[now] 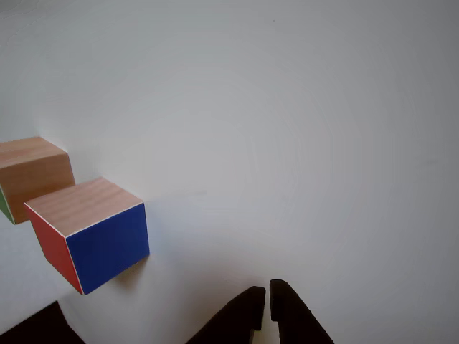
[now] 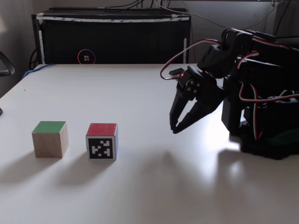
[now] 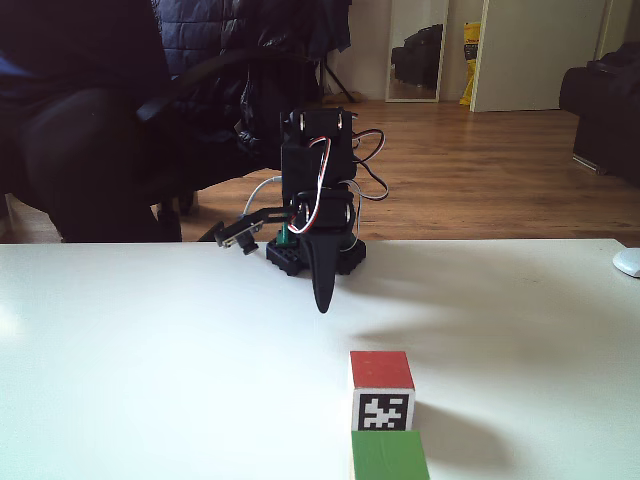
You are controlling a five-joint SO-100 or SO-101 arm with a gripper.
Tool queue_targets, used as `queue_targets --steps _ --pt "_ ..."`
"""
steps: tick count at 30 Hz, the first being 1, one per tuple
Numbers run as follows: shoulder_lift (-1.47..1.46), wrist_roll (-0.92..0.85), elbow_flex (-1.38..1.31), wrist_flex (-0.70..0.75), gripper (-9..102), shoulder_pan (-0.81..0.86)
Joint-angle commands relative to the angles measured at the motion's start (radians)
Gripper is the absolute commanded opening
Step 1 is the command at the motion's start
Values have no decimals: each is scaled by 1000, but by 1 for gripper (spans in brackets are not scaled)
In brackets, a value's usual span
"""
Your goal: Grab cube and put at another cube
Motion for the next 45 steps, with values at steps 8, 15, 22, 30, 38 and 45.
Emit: queue_targets --steps 8,15,22,30,38,45 --pt "5 5 -46 6 0 -2" --pt "5 5 -46 6 0 -2" --pt "5 5 -46 6 0 -2" --pt "5 2 -46 6 0 -6" --pt "5 8 -46 6 0 2" --pt "5 37 -48 6 0 -26"
